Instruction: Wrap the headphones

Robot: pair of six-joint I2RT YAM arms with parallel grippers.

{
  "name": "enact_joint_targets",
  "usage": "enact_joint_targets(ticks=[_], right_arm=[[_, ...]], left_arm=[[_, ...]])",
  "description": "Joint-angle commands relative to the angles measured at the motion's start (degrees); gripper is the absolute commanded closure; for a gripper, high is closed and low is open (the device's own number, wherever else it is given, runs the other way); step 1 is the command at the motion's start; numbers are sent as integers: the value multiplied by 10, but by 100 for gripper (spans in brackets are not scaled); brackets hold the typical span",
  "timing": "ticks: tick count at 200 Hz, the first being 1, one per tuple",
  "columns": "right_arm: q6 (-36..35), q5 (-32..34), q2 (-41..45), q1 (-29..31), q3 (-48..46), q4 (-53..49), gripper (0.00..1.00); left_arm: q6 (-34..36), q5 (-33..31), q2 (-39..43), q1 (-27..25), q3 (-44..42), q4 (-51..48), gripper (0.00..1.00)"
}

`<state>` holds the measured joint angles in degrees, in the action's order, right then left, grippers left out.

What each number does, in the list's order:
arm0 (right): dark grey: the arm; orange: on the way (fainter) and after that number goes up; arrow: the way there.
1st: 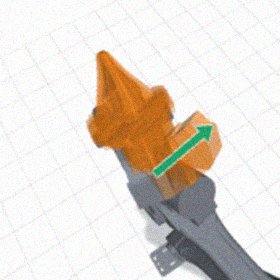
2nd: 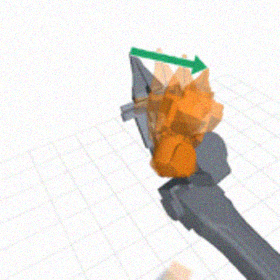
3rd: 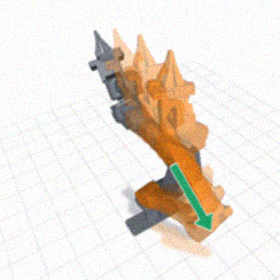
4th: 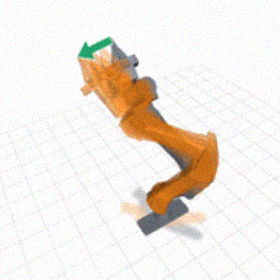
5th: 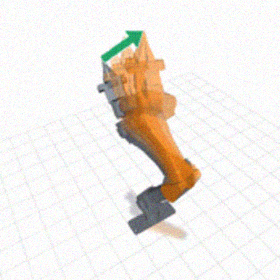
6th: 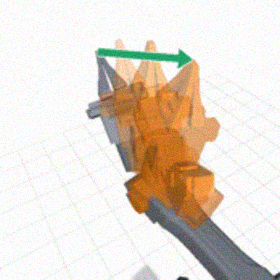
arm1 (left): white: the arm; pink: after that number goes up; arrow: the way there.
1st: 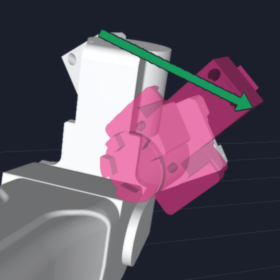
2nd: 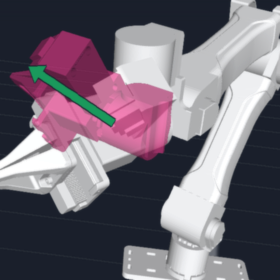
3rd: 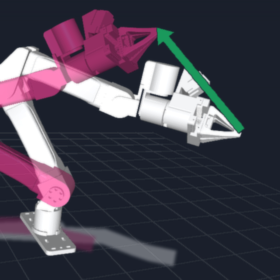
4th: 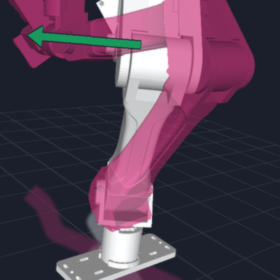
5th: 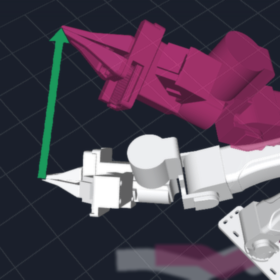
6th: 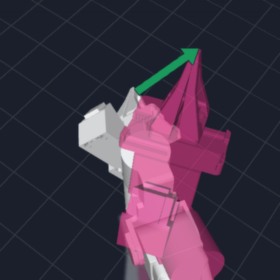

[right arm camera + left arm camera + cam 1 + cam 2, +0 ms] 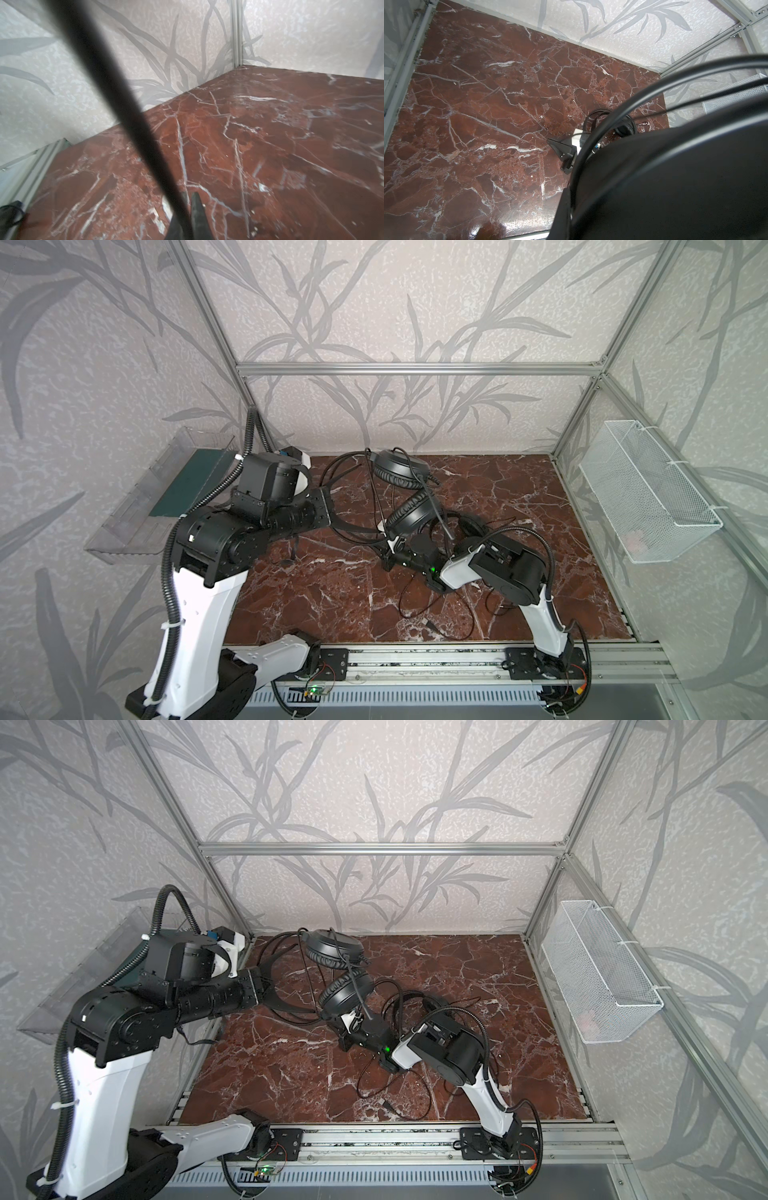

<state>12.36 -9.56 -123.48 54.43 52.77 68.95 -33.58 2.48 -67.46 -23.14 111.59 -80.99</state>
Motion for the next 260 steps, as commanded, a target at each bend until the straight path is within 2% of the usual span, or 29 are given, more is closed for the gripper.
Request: enact_joint_targets(ticks=[1, 20, 28, 31, 50, 72, 86, 99, 115, 132, 150, 167, 189, 212, 260], right_arm=[[-5, 26, 40, 13, -60, 31, 100], [-21, 39, 90, 35, -120, 28, 100], [-23, 44, 110, 37, -141, 24, 100], [-24, 45, 123, 58, -153, 21, 100], [-46, 58, 189, 94, -200, -9, 100], [-70, 55, 283, 145, -202, -138, 100], [-104, 88, 345, 183, -196, -217, 100], [-111, 96, 393, 195, -185, -280, 100], [-122, 90, 451, 204, -143, -399, 100], [-183, 106, 493, 227, -79, -529, 100], [-244, 127, 504, 245, 0, -650, 100], [-311, 184, 503, 259, 77, -746, 100], [-403, 266, 492, 263, 154, -822, 100], [-505, 350, 484, 263, 202, -825, 100], [-660, 410, 424, 263, 302, -820, 100]], left_arm=[[7, -57, -8, 15, 29, 27, 100], [16, -70, -24, 54, 26, 38, 100], [15, -90, -36, 56, 24, 41, 100], [16, -96, -40, 56, 23, 43, 100], [9, -126, -55, 67, 2, 66, 100], [-8, -112, -75, 95, -21, 99, 100], [-10, -112, -94, 104, -31, 111, 100], [-12, -119, -106, 109, -45, 126, 100], [-13, -122, -118, 112, -72, 146, 100], [-12, -125, -134, 114, -97, 157, 100], [-14, -125, -143, 114, -131, 174, 100], [-18, -117, -146, 114, -166, 191, 100], [-20, -107, -140, 113, -221, 216, 100], [-19, -91, -132, 111, -274, 239, 100], [-6, -69, -128, 101, -334, 253, 100]])
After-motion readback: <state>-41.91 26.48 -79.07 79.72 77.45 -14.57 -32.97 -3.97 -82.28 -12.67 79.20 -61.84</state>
